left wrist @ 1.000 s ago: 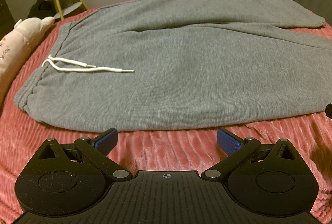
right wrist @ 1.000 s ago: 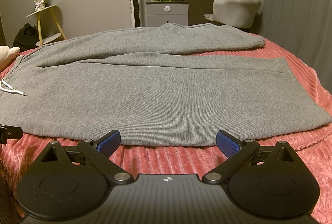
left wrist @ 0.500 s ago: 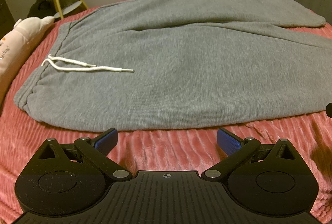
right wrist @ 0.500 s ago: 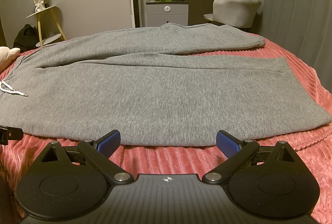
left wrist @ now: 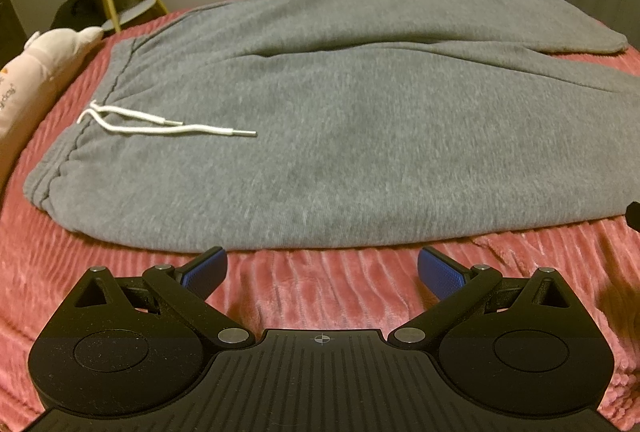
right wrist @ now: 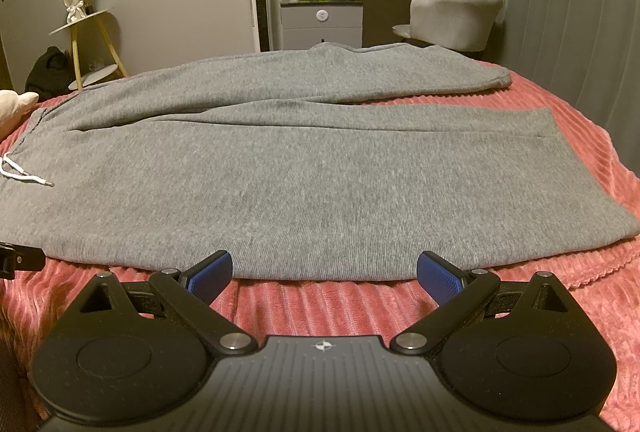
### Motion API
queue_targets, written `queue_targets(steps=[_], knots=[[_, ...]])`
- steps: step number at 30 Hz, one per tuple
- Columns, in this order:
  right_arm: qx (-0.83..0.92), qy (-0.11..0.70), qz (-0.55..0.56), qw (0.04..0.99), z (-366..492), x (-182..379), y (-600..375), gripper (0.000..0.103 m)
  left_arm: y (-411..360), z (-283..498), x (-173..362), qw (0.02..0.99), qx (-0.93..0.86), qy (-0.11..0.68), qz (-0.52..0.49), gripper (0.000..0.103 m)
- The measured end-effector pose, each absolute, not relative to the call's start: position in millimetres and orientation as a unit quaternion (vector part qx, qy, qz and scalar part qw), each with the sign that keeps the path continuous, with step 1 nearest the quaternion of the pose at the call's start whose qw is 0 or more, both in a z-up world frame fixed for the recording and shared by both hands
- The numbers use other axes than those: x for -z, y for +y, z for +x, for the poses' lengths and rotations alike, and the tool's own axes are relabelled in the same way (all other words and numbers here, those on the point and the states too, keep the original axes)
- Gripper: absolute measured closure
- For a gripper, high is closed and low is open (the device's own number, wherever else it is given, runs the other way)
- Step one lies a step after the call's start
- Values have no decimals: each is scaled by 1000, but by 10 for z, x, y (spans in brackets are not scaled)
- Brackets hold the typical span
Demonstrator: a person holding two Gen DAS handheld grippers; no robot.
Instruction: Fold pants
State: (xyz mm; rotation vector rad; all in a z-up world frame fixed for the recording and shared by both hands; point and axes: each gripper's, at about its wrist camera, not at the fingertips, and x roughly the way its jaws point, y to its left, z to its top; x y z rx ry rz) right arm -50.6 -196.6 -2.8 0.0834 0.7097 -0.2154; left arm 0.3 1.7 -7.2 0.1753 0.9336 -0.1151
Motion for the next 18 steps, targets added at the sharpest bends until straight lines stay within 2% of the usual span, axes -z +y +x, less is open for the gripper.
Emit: queue_targets(steps=[18], knots=[[99,341,67,932,-542,-3,-2036,4,31,56,90,883,56,459,83,0]])
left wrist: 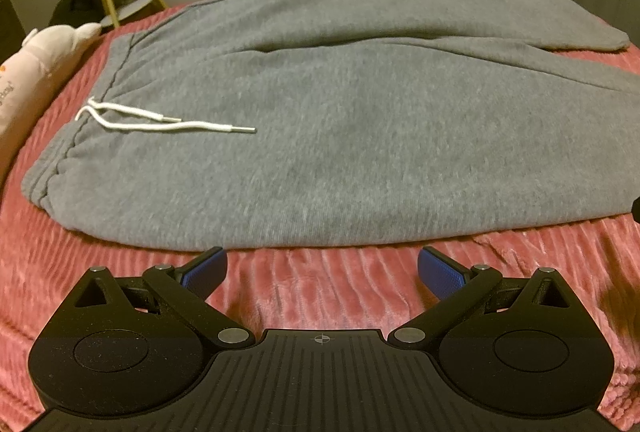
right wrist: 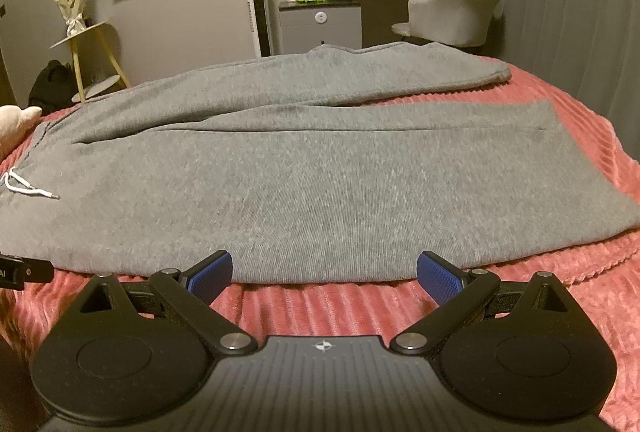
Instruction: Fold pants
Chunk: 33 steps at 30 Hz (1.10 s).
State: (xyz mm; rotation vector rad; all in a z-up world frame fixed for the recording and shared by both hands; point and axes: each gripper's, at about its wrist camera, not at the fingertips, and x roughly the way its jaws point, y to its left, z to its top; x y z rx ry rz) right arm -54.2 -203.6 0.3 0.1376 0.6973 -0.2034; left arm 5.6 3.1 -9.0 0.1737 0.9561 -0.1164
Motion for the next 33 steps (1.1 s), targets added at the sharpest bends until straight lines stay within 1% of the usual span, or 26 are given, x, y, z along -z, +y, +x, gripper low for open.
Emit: queue_targets(steps=[6,8,10,11,14,18,20,23,24,26,28,29,31,32,33], knots=[[93,349,85,928,-501,6,-2093,4,100,76,51,887,37,456,65,0],[74,333,102,935,-534,-41,-2141,4,173,98,-5,891,23,452,32,0],[61,293,128,945,-562,-129,-2257,4,283,163,-75,896,8,442,-22,0],[59,286,141,946,-530,-164,-2325,4,331,207,-116,899,-1,434,-47,0],[63,306,201,928,-156,-234,-2673,4,411,410,-236,909,-38,405,-92,0],[100,311,285,901,568,-341,-3217,4,439,796,-312,923,-75,360,-114,0],[121,310,304,893,1015,-379,-3437,4,457,982,-249,929,-97,335,-123,0],[159,325,318,877,1866,-392,-3723,4,516,1136,19,930,-150,299,-149,0],[172,332,328,868,2201,-376,-3811,6,524,1135,124,931,-166,287,-154,0],[189,349,334,855,2770,-320,-3922,17,535,1103,312,936,-170,274,-138,0],[215,361,322,848,3237,-249,-3965,40,559,1147,395,938,-179,271,-123,0],[227,363,314,847,3457,-214,-3986,45,580,1170,405,940,-184,260,-119,0],[259,356,300,846,3830,-140,-4017,46,594,1153,444,943,-203,233,-123,0],[276,352,292,845,3986,-111,-4044,44,601,1160,491,944,-198,228,-133,0],[287,349,286,845,4139,-77,-4056,33,600,1210,543,943,-188,236,-140,0]])
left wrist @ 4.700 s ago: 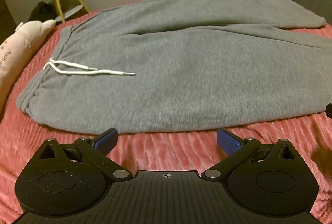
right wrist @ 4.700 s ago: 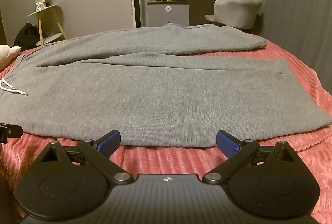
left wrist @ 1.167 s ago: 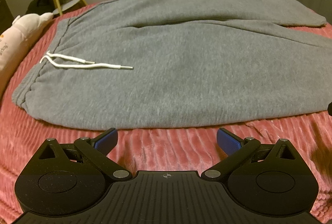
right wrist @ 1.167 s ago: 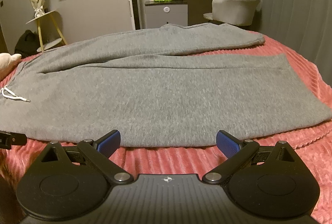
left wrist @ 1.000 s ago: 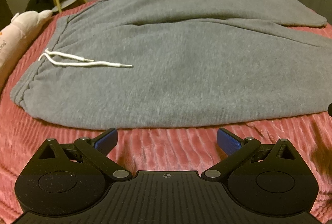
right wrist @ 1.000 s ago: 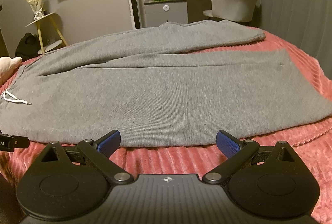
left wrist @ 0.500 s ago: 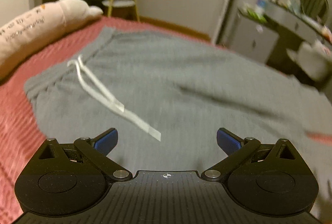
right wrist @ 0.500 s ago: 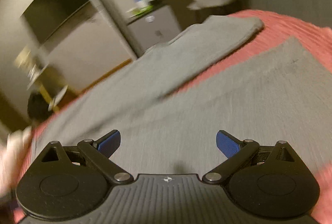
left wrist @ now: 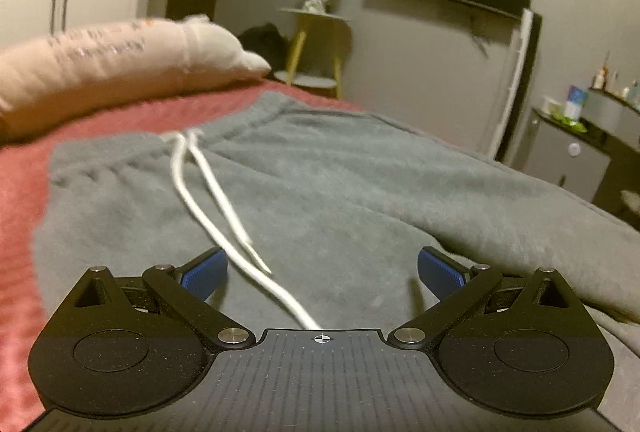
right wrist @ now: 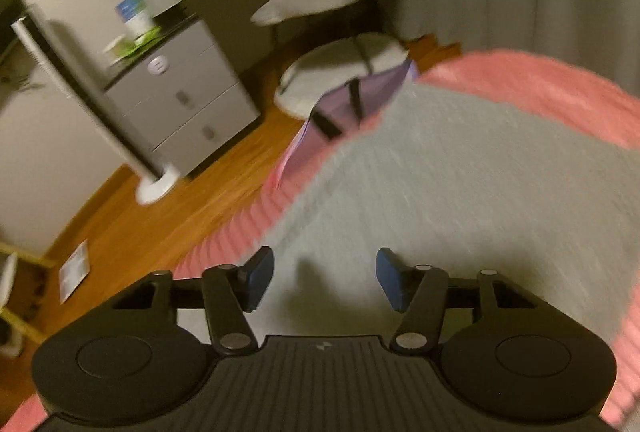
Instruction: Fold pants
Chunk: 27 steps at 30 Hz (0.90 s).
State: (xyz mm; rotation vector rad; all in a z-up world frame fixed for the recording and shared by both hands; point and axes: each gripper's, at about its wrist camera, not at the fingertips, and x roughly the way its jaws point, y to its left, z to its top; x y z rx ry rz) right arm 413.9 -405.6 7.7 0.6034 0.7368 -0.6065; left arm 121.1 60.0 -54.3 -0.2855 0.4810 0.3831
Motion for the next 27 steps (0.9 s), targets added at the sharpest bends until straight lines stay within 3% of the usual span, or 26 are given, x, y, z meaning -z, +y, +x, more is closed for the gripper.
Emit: queue_targets(steps=[1,6,8,9,10,12,15,20,24,27], knots=[[299,350,281,842,4267,-53,-4067,23,580,1262,601,940,-178,255,-142,0],[348,360,259,826,4668,197,-4112,21,387,1338,705,945,-178,264,-70,0],[372,364,219,825,4693,266,-4086,51,420,1328,711,946,-176,261,-78,0],[392,357,206,822,4641,267,-4080,75,436,1321,707,946,-175,261,-83,0],[388,344,211,829,4565,270,-4086,92,446,1322,711,946,-174,261,-85,0],[353,319,254,842,4323,205,-4163,99,465,1312,707,945,-173,261,-90,0],[309,259,270,874,3724,-59,-4117,99,440,1319,702,945,-168,263,-99,0],[242,160,304,907,1879,-325,-3701,100,417,1217,622,943,-167,267,-103,0],[288,168,320,887,608,-38,-3436,102,395,1105,529,944,-155,271,-110,0],[327,204,321,865,258,118,-3466,98,418,1048,485,940,-152,274,-134,0]])
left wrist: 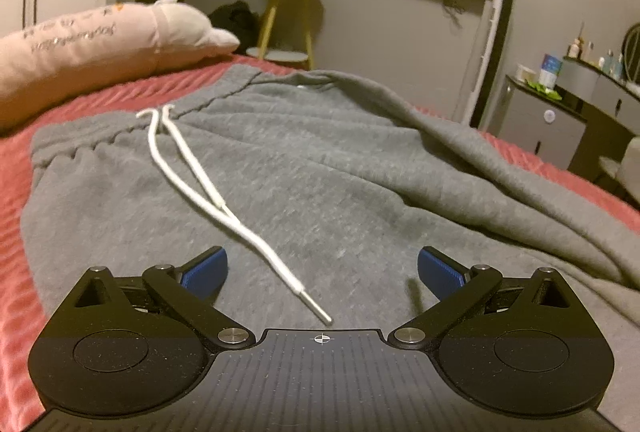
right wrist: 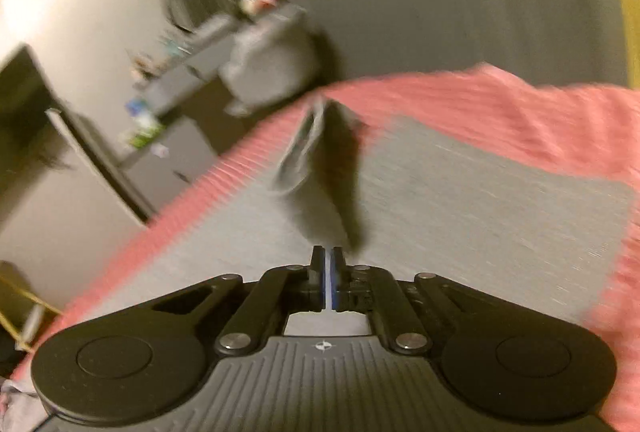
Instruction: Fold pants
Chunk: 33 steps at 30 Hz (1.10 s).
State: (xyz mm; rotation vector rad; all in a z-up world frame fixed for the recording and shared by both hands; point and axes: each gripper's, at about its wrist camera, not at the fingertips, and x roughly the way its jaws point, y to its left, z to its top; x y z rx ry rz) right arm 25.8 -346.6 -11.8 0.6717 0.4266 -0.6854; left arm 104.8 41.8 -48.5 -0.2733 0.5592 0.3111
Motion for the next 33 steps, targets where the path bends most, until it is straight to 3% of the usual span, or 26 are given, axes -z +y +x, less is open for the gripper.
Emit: queue_targets(steps=[2,4,5,8,14,16,17,23,27,29,33], knots=[[280,202,369,863,268,150,-3604,87,431,1026,467,938,-150,275,-146,0],[244,183,434,848,298,218,-3726,49,426,1011,463,938,-152,277,-143,0],[225,174,461,841,343,280,-3774,45,418,1013,463,938,-154,280,-137,0],[197,175,506,821,481,534,-3900,45,403,1018,472,937,-151,286,-131,0],[195,150,552,797,588,840,-4163,72,324,1114,524,938,-142,296,-110,0],[194,141,556,796,611,902,-4176,88,304,1136,499,940,-125,297,-110,0],[198,141,557,794,616,940,-4194,90,311,1134,479,941,-115,298,-114,0],[190,125,562,795,546,1019,-4222,91,461,1400,22,941,-66,277,-186,0],[186,126,558,799,501,1028,-4200,91,599,2030,-307,935,-33,277,-218,3],[183,126,556,801,493,1034,-4206,91,688,2386,-347,925,-30,294,-239,18],[174,122,564,798,510,1062,-4252,91,907,3038,-188,887,-39,353,-294,29]])
